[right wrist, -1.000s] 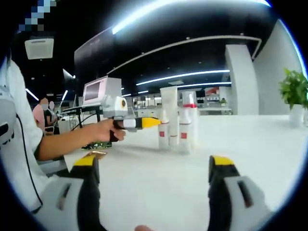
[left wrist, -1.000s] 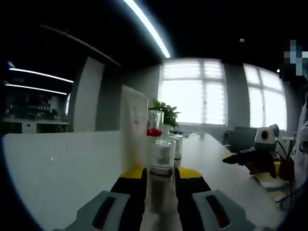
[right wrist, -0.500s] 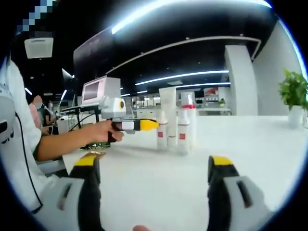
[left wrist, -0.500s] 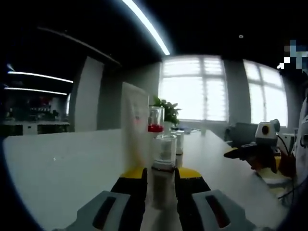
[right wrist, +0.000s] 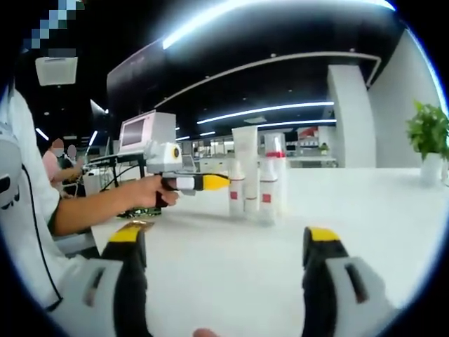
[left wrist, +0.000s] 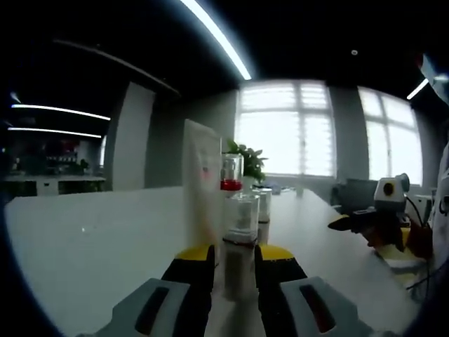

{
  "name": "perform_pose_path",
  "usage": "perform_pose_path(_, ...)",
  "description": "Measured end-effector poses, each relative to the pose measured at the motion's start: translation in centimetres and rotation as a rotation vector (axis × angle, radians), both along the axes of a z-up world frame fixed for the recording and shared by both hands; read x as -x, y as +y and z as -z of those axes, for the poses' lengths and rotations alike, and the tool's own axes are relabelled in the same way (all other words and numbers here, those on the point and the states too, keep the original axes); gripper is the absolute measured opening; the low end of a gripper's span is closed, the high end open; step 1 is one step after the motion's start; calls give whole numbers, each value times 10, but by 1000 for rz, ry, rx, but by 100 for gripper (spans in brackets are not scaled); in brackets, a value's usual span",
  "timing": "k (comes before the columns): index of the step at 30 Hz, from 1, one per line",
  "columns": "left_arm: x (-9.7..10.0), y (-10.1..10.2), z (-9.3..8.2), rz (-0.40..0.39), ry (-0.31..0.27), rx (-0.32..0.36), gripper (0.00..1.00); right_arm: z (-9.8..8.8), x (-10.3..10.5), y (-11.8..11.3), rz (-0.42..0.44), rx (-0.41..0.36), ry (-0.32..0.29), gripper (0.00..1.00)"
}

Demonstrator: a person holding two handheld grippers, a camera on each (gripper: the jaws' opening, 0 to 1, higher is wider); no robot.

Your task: Arrange the skincare products in the storage area until every visible bottle or jar stands upright without overlapping.

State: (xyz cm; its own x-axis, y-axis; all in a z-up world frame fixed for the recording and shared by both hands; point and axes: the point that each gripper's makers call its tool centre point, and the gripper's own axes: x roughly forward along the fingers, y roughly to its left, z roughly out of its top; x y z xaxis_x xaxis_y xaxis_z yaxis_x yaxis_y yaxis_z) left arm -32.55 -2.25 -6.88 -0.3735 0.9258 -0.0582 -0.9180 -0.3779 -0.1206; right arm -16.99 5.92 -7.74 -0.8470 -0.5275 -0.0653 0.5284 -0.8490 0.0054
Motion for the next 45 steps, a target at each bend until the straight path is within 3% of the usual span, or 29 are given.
perform_pose_path(8,-2,0,-1,5,0,-2,23,0,1,0,0,0,-2,93)
perform_pose_path(15,-7,-5,-17,-2,-6,-36,24,2,3,-4,-5,5,-13,92)
perform_pose_path(24,-12,-24,-28,-42,-10,-39,39,-3,4,-15,-24,-10,-4,92)
perform_pose_path(30,-22,-42,-35,-74,24,-24,52,-5,8,-22,-49,-40,-3,88)
perform_pose_path(37,-34,-70,-40,-124,58,-6,54,-11,17,-29,-70,-81,18,83)
perform_pose_path(40,-38,-83,-43,-160,37,-25,72,-12,19,-36,-89,-83,17,83)
perform_pose_path(45,-46,-105,-41,-205,39,-15,71,-16,22,-47,-123,-76,20,84)
